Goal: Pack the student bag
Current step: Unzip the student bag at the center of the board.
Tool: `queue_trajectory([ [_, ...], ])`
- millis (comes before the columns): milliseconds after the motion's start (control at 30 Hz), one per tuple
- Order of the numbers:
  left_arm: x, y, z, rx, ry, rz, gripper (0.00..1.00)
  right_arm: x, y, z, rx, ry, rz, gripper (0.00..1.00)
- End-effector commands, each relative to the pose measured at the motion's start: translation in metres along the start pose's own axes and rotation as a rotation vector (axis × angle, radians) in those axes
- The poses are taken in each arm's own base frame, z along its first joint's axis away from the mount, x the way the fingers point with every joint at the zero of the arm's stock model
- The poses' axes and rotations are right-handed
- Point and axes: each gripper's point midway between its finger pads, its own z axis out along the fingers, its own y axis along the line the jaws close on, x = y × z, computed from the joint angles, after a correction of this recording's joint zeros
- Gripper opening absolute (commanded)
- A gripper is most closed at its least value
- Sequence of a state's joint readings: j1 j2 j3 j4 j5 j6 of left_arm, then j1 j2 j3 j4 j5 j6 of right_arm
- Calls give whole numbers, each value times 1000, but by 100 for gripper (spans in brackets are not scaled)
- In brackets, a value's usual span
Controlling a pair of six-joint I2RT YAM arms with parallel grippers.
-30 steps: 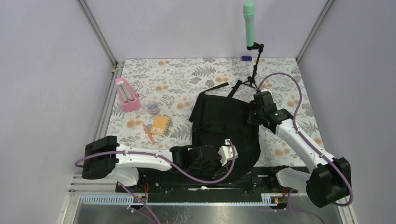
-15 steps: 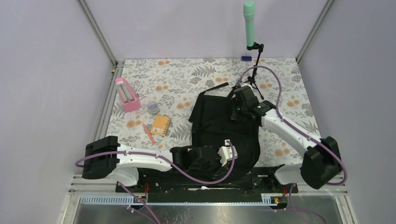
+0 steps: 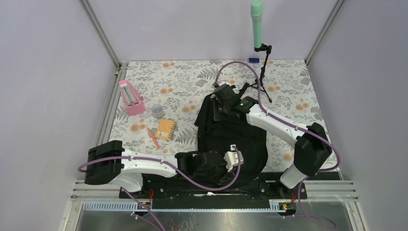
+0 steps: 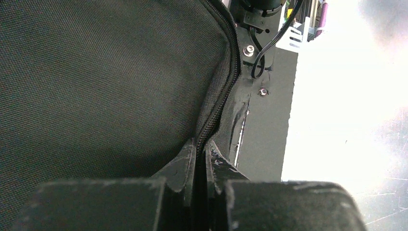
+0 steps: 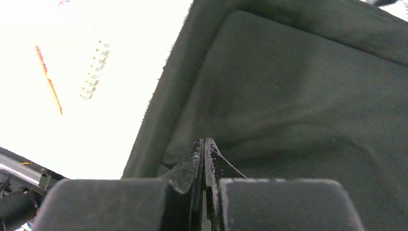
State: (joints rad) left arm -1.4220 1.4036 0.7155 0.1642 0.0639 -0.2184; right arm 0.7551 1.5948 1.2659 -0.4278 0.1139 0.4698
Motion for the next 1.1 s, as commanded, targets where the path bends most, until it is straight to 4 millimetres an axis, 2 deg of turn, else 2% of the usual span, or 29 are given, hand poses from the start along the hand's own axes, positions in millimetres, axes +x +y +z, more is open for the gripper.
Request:
queue_trajectory([
  [0,-7,-21,2,80,-37,-12,0,-51,60,-8,-176,-163,4,0],
  [167,-8,-22,2,86,-41,-23,0,-69,91,-18,-259,-229,-27,0],
  [300,-8,-22,2,85,-46,-30,0,-80,103,-23,-290,-258,-44,0],
  [433,-9,-22,2,87,-50,-36,0,-82,105,-23,-294,-259,-52,0],
  [567,-14,-24,0,88,-58,-41,0,-79,97,-22,-242,-264,-78,0],
  [600,-16,-24,-1,85,-66,-42,0,-79,93,-23,-228,-266,-81,4],
  [700,-26,-18,-9,45,-108,-47,24,-74,82,-30,-201,-277,-102,34],
  [733,-30,-16,-13,32,-129,-47,36,-73,78,-35,-192,-280,-112,42],
  [833,-44,-6,-28,-26,-198,-53,66,-74,57,-53,-119,-311,-148,59],
  [933,-56,5,-44,-87,-247,-59,81,-70,26,-68,-33,-323,-166,71],
  [1067,-74,27,-63,-198,-274,-105,87,-56,-17,-76,-25,-291,-95,78],
])
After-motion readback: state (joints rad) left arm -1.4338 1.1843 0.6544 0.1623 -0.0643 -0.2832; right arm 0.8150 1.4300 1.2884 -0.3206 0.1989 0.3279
